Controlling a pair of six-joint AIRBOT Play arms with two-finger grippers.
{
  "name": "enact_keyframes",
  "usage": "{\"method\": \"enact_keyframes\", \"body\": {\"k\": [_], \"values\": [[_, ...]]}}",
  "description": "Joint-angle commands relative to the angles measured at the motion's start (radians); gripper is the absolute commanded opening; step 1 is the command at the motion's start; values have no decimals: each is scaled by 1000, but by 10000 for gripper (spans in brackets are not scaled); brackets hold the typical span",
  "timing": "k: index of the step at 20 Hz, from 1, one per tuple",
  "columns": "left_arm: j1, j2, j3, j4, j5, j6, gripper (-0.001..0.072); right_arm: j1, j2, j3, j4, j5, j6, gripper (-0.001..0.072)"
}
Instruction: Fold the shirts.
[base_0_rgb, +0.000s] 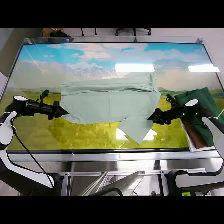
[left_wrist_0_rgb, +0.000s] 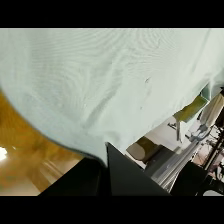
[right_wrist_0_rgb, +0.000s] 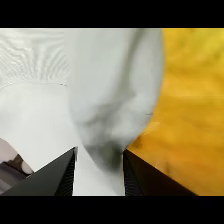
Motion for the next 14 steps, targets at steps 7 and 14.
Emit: {"method": "enact_keyframes", "body": {"k": [7, 14], "values": [[2, 93, -20, 156, -57, -33, 13, 31, 87, -20, 72, 109, -45, 21], [156, 330, -337, 312, -64, -121, 13, 3, 364, -171, -245, 193, 190, 21]]}}
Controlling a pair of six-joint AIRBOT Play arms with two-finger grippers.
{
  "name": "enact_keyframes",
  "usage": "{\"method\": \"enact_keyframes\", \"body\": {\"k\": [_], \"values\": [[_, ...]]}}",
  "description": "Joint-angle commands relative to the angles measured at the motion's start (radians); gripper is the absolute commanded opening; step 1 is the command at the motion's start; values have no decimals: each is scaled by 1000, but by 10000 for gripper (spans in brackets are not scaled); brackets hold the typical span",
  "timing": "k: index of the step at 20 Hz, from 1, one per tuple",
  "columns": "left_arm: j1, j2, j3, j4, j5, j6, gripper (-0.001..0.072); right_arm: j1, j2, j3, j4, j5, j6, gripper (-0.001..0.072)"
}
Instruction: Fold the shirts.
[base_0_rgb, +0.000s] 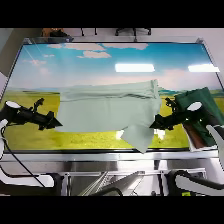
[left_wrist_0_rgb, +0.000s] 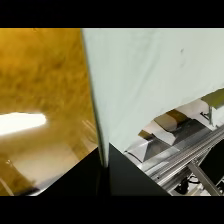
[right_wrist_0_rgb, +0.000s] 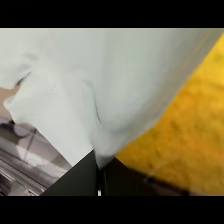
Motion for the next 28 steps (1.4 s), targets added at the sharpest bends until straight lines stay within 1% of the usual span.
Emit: {"method": "enact_keyframes", "body": {"k": [1, 3, 4, 7, 10, 12, 13, 15, 18, 21, 23, 24, 25, 26, 28], "values": [[105, 120, -140, 73, -11, -57, 13, -23, 162, -49, -177, 60, 122, 21], [151, 175, -181, 70, 4, -58, 13, -51, 241, -49, -182, 44, 117, 21], [159, 193, -188, 69, 10, -59, 13, -63, 265, -48, -175, 27, 90, 20], [141, 214, -142, 11, 11, -60, 14, -70, 264, -11, -71, -50, -58, 20], [66, 210, -15, -40, 39, -72, 13, -51, 164, 89, 137, -121, -209, 21], [11, 181, 76, -39, 76, -79, 13, -22, 71, 159, 252, -178, -301, 21], [-13, 153, 118, -39, 86, -87, 14, -2, 16, 195, 293, -211, -343, 22], [-59, 68, 199, -38, 95, -97, 13, 32, -91, 266, 318, -276, -386, 22], [-111, -86, 304, -31, 101, -97, 13, 60, -249, 365, 327, -348, -404, 22], [-119, -226, 397, -32, 109, -109, 13, 61, -390, 455, 327, -372, -408, 23], [-119, -297, 455, -34, 97, -121, 13, 61, -449, 501, 327, -378, -439, 24], [-119, -320, 473, -35, 95, -121, 13, 61, -466, 521, 327, -380, -442, 43], [-121, -335, 485, -36, 95, -120, 13, 61, -474, 534, 327, -381, -442, 156], [-126, -344, 496, -35, 95, -119, 14, 60, -476, 541, 323, -383, -452, 194], [-126, -354, 517, -37, 85, -116, 17, 54, -475, 555, 308, -389, -452, 195]]}}
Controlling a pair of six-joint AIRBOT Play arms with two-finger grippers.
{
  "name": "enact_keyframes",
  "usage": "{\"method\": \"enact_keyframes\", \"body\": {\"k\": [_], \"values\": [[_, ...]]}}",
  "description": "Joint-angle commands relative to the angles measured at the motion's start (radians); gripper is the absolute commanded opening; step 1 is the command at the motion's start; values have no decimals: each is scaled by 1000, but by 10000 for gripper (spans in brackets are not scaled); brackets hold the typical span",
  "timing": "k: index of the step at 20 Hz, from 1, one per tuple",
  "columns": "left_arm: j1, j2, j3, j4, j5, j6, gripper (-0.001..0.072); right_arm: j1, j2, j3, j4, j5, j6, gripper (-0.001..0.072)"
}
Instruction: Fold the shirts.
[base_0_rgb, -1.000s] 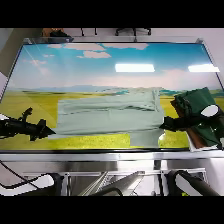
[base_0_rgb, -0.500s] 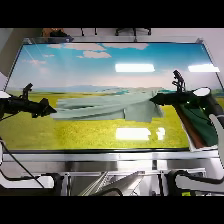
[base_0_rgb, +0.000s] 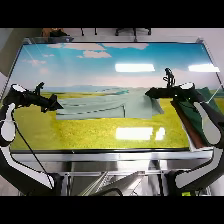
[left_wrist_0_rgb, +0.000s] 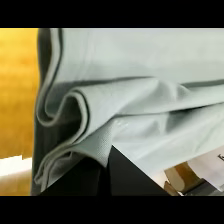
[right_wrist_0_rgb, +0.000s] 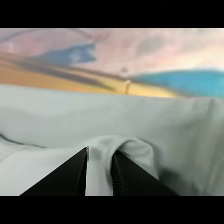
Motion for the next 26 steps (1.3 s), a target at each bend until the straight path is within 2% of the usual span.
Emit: {"method": "enact_keyframes", "body": {"k": [1, 2, 3, 4, 9, 12, 14, 16, 17, 19, 20, 26], "values": [[-5, -38, 56, -8, -25, -1, 20, -12, -24, 42, -22, -15, -16, 195], [-4, -38, 79, -8, -51, 0, 227, -22, -20, 51, -24, -9, -16, 251], [-4, -38, 113, -8, -91, -10, 596, -33, -16, 66, -24, 22, -5, 349], [-4, -38, 150, -8, -136, -23, 672, -49, -8, 79, -25, 76, 1, 373], [-6, -36, 351, -13, -312, -103, 672, -99, 18, 83, -188, 261, 124, 365], [-33, 8, 392, -58, -316, -106, 672, -143, 23, 83, -187, 262, 140, 383], [-68, 42, 392, -58, -290, -106, 672, -168, 14, 82, -219, 267, 189, 714], [-119, 50, 392, -60, -276, -107, 671, -171, -12, 82, -230, 275, 199, 711], [-153, 47, 392, -59, -270, -107, 594, -165, -31, 82, -227, 275, 198, 712], [-223, 35, 392, -59, -243, -95, 195, -154, -71, 82, -227, 274, 190, 712], [-255, 29, 392, -59, -219, -84, 112, -150, -90, 82, -226, 274, 190, 711], [-426, 19, 392, -59, -35, -82, 110, -148, -121, 82, -168, 273, 133, 704]]}}
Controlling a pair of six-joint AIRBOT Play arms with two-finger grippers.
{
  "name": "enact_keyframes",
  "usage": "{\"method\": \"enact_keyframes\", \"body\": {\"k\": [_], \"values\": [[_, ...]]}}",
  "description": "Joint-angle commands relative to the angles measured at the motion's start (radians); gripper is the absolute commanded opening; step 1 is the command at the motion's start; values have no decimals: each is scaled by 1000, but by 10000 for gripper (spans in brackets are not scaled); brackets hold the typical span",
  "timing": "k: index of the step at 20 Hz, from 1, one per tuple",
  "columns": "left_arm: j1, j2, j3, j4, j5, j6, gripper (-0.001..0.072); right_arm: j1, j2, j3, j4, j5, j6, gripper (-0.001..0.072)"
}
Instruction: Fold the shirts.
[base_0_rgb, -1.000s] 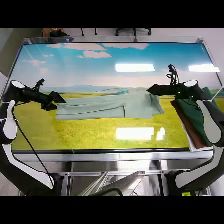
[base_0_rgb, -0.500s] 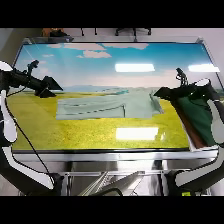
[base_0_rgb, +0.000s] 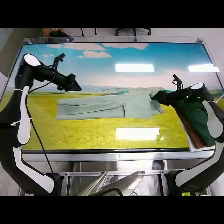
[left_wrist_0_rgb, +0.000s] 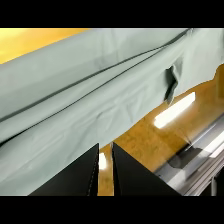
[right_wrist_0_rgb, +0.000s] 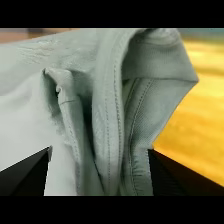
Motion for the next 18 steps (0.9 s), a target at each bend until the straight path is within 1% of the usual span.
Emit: {"method": "enact_keyframes", "body": {"k": [1, 2, 3, 4, 6, 7, 11, 14, 17, 18], "values": [[-102, -13, 1, 0, 123, 4, 110, 4, -19, -2, 16, -5, -40, 681], [-131, -27, 1, 0, 139, 4, 110, 9, -24, -2, 17, -2, -48, 517], [-157, -45, 2, -1, 145, 4, 110, 18, -29, -2, 21, 10, -71, 389], [-185, -68, 2, -1, 146, 4, 110, 29, -34, -2, 24, 18, -75, 340], [-237, -112, 2, -2, 161, 3, 110, 57, -34, -2, 24, 22, -85, 70], [-262, -133, 2, -2, 181, 3, 110, 70, -31, 1, 24, 32, -92, 21], [-336, -201, 2, -1, 284, 3, 109, 70, 29, 50, 29, 98, -94, 21], [-380, -247, 2, -2, 332, 3, 108, 34, 123, 137, 71, 202, -70, 21], [-422, -286, 2, -16, 357, -15, 108, -4, 208, 256, 85, 312, -10, 20], [-435, -293, 2, -50, 378, -14, 108, -13, 228, 298, 85, 350, 11, 20]]}}
